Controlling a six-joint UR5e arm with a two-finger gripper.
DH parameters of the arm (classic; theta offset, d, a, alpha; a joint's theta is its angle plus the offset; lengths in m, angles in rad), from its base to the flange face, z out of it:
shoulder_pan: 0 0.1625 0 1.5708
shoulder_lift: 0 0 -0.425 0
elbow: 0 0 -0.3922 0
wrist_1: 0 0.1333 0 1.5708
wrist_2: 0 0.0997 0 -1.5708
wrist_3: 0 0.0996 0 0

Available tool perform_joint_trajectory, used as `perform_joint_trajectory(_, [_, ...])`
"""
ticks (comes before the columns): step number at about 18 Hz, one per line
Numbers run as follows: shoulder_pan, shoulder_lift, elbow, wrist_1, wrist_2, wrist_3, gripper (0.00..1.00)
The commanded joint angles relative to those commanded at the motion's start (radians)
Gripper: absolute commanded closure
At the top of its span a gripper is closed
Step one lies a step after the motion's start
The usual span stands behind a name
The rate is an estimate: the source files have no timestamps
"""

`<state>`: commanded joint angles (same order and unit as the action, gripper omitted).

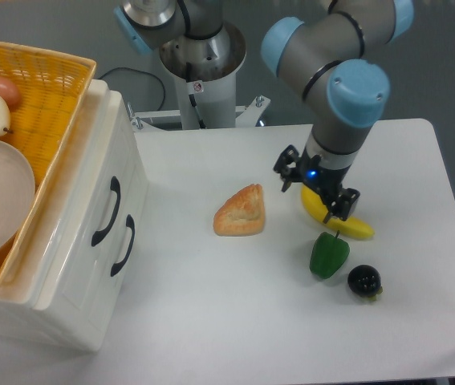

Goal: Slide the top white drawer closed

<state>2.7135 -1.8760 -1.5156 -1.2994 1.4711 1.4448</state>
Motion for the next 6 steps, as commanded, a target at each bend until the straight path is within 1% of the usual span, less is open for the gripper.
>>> perform_joint_trajectory(6, [0.022,-0.003,0.0,0.015,-0.003,0.06,0.0])
